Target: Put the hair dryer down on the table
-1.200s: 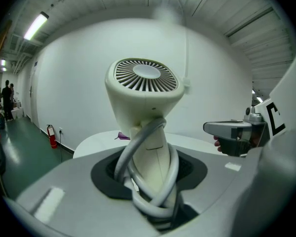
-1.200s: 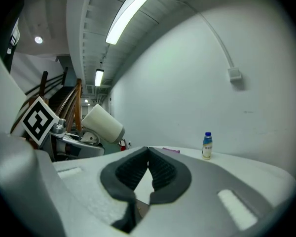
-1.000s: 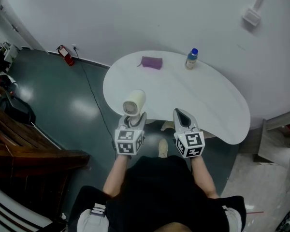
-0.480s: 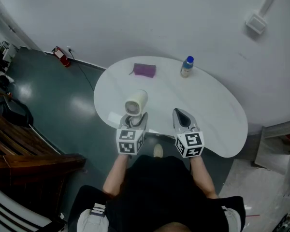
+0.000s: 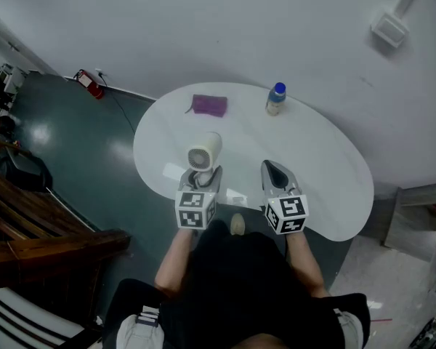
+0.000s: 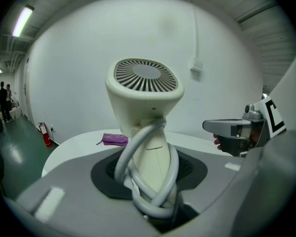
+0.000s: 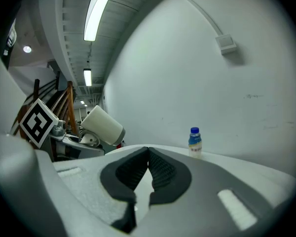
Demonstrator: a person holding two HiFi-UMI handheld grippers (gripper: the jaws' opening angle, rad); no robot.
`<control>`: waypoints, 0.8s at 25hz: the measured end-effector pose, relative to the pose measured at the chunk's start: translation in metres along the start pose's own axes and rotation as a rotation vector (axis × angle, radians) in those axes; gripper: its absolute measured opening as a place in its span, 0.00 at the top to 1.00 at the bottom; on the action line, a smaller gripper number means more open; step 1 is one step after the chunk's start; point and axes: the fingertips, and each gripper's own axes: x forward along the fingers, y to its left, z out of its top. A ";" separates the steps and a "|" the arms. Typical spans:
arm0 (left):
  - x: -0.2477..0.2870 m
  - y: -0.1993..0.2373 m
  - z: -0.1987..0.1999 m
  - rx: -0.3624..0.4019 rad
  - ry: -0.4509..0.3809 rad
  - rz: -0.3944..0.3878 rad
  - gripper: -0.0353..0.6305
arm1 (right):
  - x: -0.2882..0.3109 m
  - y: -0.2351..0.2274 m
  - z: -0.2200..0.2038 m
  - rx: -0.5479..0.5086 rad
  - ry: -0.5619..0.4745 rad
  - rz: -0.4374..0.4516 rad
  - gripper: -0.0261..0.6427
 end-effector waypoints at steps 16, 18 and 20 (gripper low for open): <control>0.082 0.001 -0.009 0.034 0.107 -0.086 0.66 | 0.040 -0.050 -0.022 0.075 0.069 -0.098 0.96; 0.097 0.003 -0.010 0.038 0.121 -0.103 0.66 | 0.049 -0.057 -0.024 0.083 0.080 -0.117 0.96; 0.111 0.006 -0.012 0.034 0.132 -0.122 0.66 | 0.059 -0.063 -0.027 0.090 0.093 -0.130 0.96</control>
